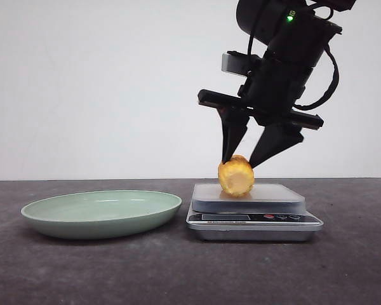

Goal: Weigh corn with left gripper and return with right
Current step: 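Lower the right gripper onto the corn on the scale and close, then lift the corn with the right gripper and carry it over the plate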

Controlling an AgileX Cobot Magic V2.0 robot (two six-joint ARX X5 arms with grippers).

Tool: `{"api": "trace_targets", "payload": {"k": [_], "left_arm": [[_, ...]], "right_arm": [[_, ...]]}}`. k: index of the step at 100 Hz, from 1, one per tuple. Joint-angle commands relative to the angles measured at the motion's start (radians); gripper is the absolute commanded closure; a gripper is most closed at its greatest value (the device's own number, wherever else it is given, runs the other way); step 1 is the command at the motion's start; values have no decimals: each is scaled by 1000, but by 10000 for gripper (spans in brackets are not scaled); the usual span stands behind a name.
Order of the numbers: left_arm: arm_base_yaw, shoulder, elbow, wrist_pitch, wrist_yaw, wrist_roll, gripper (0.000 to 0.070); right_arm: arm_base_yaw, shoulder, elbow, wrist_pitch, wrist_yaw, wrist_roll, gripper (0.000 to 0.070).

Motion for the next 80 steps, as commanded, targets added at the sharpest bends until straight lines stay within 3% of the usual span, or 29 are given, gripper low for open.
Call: {"api": "trace_targets", "payload": {"k": [1, 24, 51, 80], "left_arm": [[-4, 2, 14, -34, -6, 0, 266], [-4, -2, 14, -34, -7, 3, 266], [-4, -2, 14, -34, -8, 7, 266], [-4, -2, 14, -34, -26, 7, 266]], "right_arm": [[11, 27, 16, -3, 2, 17, 695], [40, 26, 16, 14, 84, 19, 700], [68, -87, 64, 14, 87, 5, 700], [184, -109, 281, -38, 80, -46, 700]]}}
